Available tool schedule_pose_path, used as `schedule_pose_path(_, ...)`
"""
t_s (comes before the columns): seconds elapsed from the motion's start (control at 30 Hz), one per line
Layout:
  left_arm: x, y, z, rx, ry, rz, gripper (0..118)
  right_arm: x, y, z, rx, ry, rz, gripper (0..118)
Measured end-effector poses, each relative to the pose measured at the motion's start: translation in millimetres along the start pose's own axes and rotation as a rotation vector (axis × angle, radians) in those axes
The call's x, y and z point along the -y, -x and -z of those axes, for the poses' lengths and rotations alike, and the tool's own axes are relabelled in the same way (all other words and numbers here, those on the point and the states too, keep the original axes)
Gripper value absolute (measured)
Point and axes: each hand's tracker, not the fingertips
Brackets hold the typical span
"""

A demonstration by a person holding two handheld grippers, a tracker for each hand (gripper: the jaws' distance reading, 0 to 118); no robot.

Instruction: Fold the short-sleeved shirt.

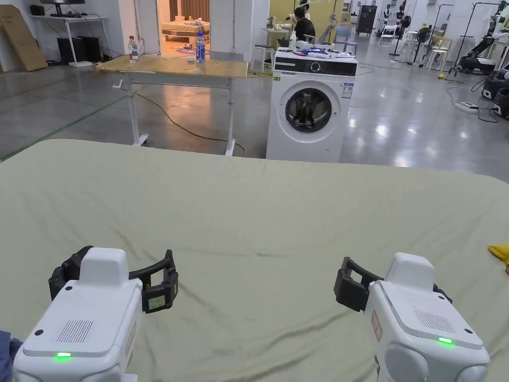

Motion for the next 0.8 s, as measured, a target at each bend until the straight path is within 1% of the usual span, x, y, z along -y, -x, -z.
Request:
schedule_pose_path(0.23,-5.1,2.2,3.1,-0.012,-0.002,0.003,107,-3.9,7.1,0.3,-0.005,0.019,-0.004,98)
schedule_pose_path(0.37,-4.6,3.4,2.9,-0.010,0.004,-0.003,107,-7.6,7.8,3.1,-0.018,0.044,0.018,98)
schedule_pose_path(0.43,-4.2,3.8,2.8,-0.012,0.012,-0.008,107,-7.3,8.1,5.3,-0.013,0.051,0.015,98)
schedule_pose_path(0.57,-3.2,5.7,3.0,-0.002,0.018,-0.012,107,-5.0,10.7,8.3,0.025,0.043,-0.042,98)
schedule_pose_path(0.67,-3.0,6.5,3.9,-0.012,0.023,-0.003,107,-4.3,8.0,11.8,0.025,0.061,-0.034,98)
schedule_pose_path(0.8,-2.4,10.6,5.5,-0.015,0.029,-0.018,107,1.9,4.6,16.1,0.055,0.062,-0.030,98)
